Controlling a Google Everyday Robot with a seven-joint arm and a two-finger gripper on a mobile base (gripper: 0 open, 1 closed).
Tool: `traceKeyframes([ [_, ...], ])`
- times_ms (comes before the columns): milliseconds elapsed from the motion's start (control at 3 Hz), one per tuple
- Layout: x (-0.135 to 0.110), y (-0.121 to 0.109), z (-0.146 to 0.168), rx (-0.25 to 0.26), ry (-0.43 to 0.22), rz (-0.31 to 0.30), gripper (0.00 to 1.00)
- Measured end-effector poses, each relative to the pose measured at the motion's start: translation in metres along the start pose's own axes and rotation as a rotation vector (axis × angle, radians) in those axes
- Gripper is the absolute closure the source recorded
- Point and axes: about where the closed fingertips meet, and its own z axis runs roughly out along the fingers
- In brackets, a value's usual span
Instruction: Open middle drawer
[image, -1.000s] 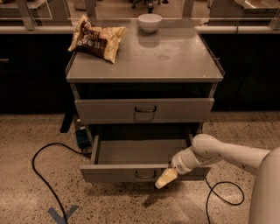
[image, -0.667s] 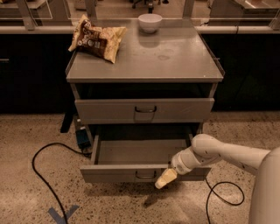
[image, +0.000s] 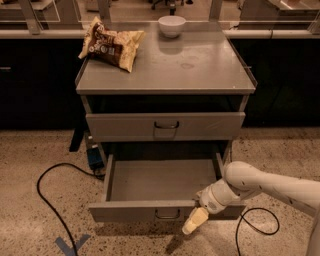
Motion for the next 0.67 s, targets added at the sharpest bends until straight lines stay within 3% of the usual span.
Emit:
traceKeyframes([
  [333, 0.0000, 0.0000, 0.0000, 0.000, 0.000, 0.000, 0.00],
  [667, 0.0019, 0.0061, 0.0041, -0.048, -0.022, 0.016, 0.00],
])
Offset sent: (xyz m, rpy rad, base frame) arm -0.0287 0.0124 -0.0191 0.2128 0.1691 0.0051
